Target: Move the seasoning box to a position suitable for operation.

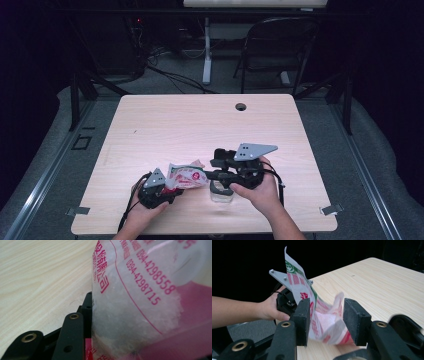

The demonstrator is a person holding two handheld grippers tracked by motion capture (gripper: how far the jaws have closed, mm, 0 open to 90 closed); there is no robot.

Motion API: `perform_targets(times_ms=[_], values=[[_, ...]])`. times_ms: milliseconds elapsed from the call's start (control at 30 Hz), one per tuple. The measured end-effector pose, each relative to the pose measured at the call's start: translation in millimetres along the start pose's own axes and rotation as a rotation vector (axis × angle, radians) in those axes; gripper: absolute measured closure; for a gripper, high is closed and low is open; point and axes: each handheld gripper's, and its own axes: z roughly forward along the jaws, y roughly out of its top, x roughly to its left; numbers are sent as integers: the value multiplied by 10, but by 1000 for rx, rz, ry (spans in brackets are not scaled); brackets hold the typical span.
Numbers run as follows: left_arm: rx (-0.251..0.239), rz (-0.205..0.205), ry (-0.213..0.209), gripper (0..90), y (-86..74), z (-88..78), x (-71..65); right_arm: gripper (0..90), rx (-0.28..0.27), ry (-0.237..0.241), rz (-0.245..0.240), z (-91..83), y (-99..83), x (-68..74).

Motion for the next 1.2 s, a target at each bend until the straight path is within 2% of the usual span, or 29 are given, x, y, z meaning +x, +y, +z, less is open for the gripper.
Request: perform_targets(times_ms=[233, 367, 400, 533, 700, 833, 900, 1000, 1200], values=[[-12, 5, 31, 611, 54, 9, 57, 568, -29, -44, 21, -185, -96, -27], [-27, -1, 50, 611, 83, 8, 92, 568, -19, -67, 35, -238, -173, -46], [-29, 8, 63, 611, 89, 5, 99, 568, -12, -75, 36, -254, -187, -55], [-44, 5, 77, 611, 109, 12, 105, 569, -29, -87, 53, -315, -226, -81], [-54, 41, 131, 611, 148, 7, 74, 570, -31, -105, 63, -352, -282, -91], [-68, 56, 155, 611, 187, -27, 68, 571, -36, -121, 78, -373, -318, -114], [-81, 79, 189, 611, 213, -43, 59, 570, -38, -122, 86, -379, -341, -128], [-89, 93, 217, 611, 231, -77, 65, 570, -39, -125, 103, -375, -373, -175], [-82, 129, 282, 612, 251, -114, 80, 552, -31, -136, 113, -359, -401, -251]])
